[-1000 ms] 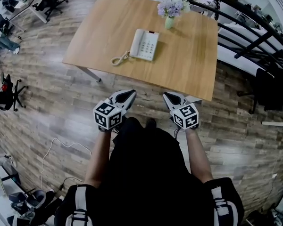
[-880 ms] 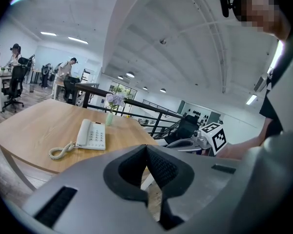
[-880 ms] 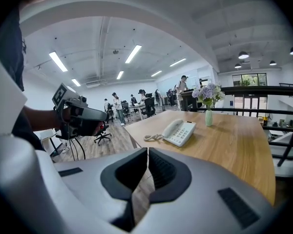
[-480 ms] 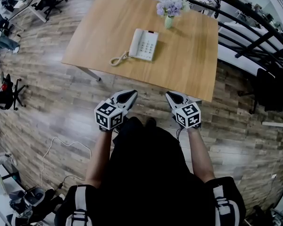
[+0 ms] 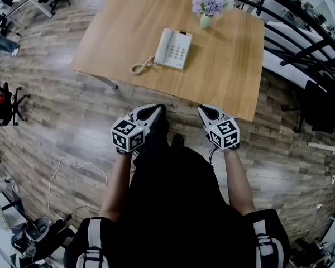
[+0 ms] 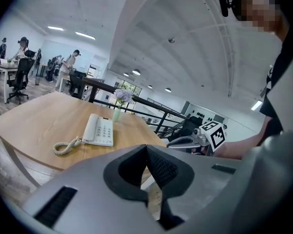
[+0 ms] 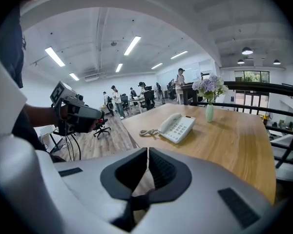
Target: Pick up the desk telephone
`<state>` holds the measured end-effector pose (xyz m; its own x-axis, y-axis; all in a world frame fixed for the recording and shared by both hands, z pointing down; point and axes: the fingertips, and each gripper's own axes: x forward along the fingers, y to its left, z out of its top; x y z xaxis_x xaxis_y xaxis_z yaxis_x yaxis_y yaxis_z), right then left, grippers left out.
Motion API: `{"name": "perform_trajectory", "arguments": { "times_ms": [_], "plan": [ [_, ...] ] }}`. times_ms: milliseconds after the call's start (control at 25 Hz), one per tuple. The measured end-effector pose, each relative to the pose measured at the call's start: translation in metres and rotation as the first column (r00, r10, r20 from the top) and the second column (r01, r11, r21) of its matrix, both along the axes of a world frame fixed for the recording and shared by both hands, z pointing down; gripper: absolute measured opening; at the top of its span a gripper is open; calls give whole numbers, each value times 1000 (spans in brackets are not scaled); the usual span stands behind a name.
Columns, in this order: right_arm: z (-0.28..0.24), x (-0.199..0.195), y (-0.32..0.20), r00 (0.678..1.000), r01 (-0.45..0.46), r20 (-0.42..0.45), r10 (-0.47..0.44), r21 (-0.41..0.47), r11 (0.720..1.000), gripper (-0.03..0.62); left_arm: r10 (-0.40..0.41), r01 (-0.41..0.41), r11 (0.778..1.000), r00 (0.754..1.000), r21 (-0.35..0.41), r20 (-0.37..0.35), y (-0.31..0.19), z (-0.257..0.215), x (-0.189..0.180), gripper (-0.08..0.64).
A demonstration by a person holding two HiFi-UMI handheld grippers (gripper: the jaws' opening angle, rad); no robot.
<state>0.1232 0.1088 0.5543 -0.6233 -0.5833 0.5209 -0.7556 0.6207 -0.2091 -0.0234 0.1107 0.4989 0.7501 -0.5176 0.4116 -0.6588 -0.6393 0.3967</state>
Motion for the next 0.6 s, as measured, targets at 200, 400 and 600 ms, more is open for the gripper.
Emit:
{"name": "perform_trajectory", "arguments": {
  "times_ms": [200,400,600],
  "plan": [
    [5,10,-28,998,-64,-14,64,-14,998,26,41,-41,999,999,2,-15,-44,2,5,21],
    [5,10,-68,993,-118,-25,117,-28,993,26,77,-77,997,997,-3,-22,-97,3,3,21],
    [4,-2,-112,989,-134,-63,133,-18,991,26,103,-103,995,994,-8,-34,-148,7,-4,21]
  ]
}}
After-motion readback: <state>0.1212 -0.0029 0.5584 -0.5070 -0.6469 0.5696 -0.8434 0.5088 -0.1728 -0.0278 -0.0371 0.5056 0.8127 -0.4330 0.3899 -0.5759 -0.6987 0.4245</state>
